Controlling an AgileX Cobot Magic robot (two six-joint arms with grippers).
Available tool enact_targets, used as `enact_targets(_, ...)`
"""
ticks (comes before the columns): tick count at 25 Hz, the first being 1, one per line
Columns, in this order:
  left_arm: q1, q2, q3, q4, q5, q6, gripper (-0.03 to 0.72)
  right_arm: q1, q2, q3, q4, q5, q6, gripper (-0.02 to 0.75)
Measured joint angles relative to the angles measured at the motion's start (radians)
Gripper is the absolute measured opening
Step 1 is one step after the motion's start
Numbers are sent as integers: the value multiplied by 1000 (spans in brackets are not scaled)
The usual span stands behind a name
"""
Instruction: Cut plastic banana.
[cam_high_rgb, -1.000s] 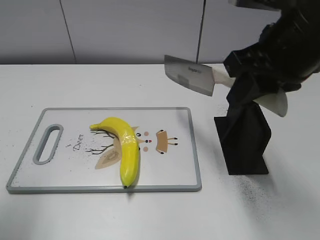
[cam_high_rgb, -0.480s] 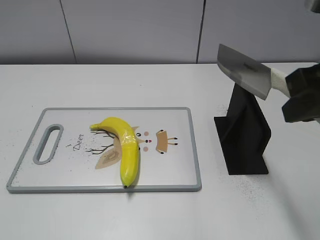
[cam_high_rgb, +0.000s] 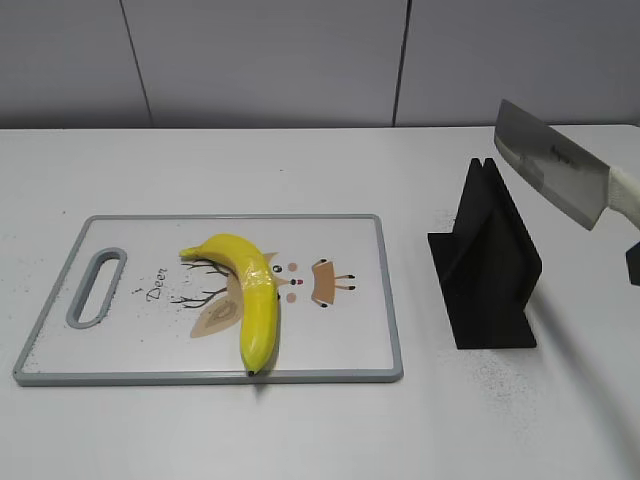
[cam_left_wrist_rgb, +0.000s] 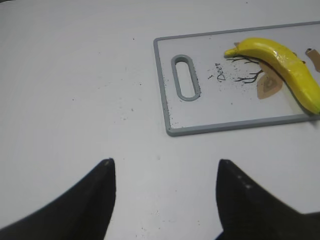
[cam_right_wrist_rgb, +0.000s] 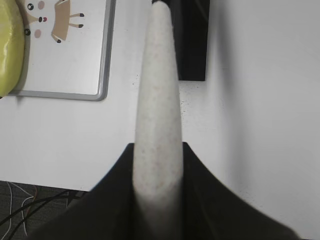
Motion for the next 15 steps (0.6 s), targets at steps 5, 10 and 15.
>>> enact_targets(5,0,8,12,12,-47,-1,595,0,10,12,-15,-33,22,166)
enact_targets(10,0,8,13,16,-87,-2,588,0,55,12,-46,-91,55,166)
enact_targets(15,0,8,29,23,-81,-3,583,0,131,12,-60,-130,58,166)
